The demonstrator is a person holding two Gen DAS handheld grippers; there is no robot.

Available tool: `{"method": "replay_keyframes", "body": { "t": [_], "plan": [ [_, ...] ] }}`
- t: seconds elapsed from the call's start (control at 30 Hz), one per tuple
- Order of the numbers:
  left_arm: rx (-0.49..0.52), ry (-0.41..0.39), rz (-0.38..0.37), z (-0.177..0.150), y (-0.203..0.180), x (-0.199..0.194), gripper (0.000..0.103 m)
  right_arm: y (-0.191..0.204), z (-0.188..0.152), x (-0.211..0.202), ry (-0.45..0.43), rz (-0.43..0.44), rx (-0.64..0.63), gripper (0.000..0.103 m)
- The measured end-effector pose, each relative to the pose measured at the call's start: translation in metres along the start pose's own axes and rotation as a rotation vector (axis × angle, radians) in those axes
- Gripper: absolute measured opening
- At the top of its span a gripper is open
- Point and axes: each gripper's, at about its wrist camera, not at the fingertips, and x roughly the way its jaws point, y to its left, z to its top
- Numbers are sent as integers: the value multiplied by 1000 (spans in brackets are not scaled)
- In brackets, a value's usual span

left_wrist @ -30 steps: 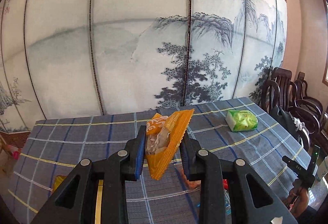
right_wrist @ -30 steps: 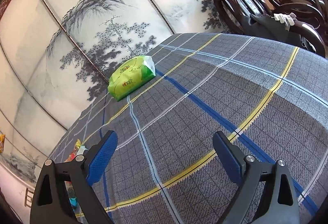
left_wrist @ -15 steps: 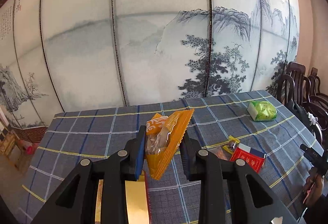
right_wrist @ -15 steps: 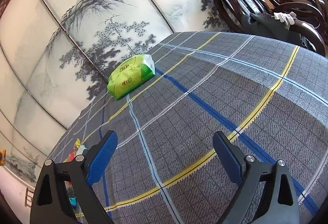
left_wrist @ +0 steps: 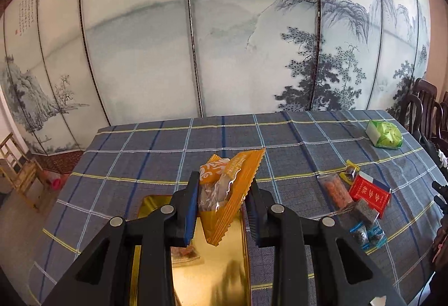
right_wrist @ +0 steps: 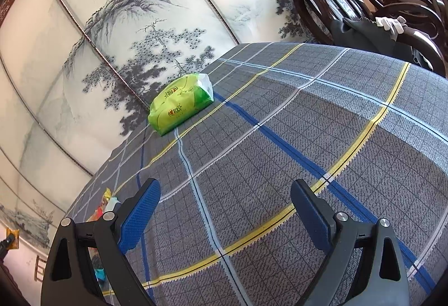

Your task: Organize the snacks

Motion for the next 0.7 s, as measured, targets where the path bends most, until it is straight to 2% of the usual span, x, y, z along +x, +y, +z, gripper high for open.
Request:
{"method": "replay_keyframes", "body": {
  "t": [0.23,0.7],
  "plan": [
    [-13,41,24,-17,16,11,26,0,0,0,2,-1,1,94],
    [-109,213,7,-49,31,73,26,1,0,1,4,-3,0,94]
  ]
}}
